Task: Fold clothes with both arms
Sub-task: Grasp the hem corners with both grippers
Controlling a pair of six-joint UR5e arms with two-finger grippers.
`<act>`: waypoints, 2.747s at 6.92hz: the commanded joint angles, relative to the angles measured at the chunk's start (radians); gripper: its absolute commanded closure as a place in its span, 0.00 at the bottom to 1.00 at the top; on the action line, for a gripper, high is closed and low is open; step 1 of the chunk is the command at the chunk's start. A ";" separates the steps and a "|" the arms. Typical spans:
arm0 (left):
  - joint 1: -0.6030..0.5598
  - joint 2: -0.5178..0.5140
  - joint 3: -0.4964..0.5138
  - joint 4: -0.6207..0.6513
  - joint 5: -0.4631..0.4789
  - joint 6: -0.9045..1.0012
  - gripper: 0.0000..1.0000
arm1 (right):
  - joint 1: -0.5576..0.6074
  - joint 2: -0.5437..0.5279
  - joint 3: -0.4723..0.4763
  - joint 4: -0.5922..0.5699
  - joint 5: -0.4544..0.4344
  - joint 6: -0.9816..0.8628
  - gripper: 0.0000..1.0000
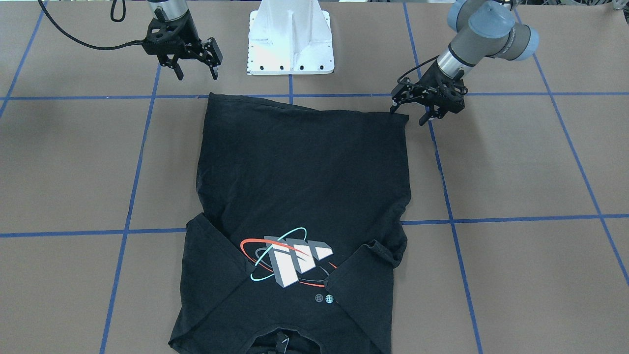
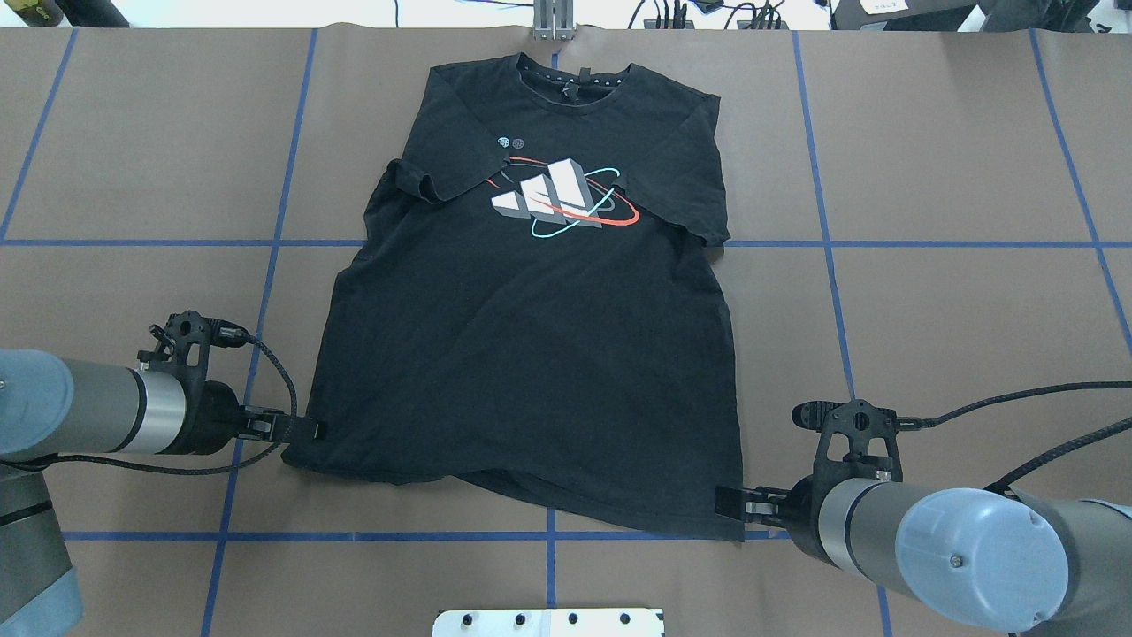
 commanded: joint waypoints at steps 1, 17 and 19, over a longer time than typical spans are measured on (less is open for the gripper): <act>0.034 -0.001 0.026 -0.011 0.031 -0.004 0.00 | 0.000 -0.001 -0.001 0.004 -0.001 0.000 0.00; 0.087 0.040 0.023 -0.016 0.017 0.031 1.00 | 0.000 -0.001 0.001 0.004 -0.002 0.002 0.00; 0.087 0.042 0.000 -0.014 0.015 0.029 1.00 | 0.000 -0.002 -0.002 0.004 -0.001 0.002 0.00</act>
